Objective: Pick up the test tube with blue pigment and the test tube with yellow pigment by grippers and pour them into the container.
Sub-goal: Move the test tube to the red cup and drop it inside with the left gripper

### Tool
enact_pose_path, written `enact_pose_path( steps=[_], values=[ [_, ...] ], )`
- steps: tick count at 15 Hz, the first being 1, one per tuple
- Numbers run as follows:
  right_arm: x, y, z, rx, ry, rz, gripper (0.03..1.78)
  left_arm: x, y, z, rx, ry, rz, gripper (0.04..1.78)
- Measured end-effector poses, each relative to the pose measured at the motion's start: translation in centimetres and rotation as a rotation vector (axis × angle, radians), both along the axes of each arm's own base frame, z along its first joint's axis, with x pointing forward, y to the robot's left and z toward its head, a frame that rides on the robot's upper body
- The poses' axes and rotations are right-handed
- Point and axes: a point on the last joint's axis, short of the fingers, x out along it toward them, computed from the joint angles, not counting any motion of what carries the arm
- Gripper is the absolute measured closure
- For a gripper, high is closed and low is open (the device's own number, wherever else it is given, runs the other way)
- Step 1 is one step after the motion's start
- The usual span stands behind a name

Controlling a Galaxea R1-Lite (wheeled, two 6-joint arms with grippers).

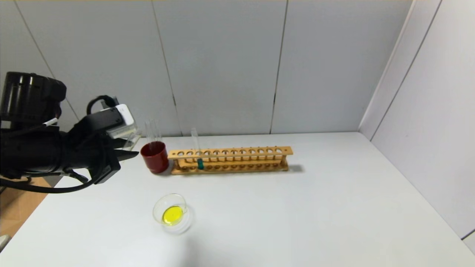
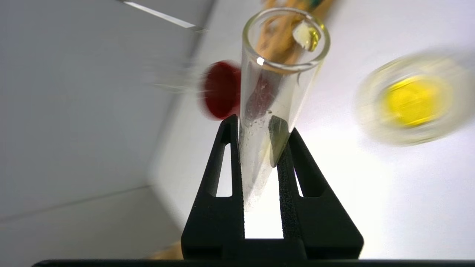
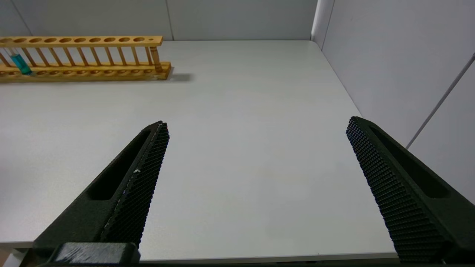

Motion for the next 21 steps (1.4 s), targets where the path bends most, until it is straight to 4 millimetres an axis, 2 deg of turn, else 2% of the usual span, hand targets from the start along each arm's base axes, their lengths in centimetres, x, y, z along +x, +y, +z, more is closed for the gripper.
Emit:
enact_pose_path(
  steps=[3,6,10,13,17,21],
  values=[
    [0.0,0.0,0.0,0.0,0.0,0.0,0.06,-1.0,1.0,1.3,-0.362,0.139,0.065,1.51],
    [0.0,0.0,0.0,0.0,0.0,0.0,0.06,0.1,2.3,1.0,-0.551,0.129,0.125,1.51],
    [0.0,0.0,0.0,0.0,0.0,0.0,0.06,2.6,4.2,-0.3,-0.59,0.012,0.154,1.51],
    [0.0,0.0,0.0,0.0,0.0,0.0,0.06,5.4,5.2,-1.3,-0.6,0.003,0.169,1.51],
    [0.0,0.0,0.0,0.0,0.0,0.0,0.06,9.7,5.9,-3.9,-0.607,-0.014,0.17,1.51],
    [0.0,0.0,0.0,0.0,0.0,0.0,0.06,13.3,6.0,-4.9,-0.658,-0.052,0.166,1.51]
  ],
)
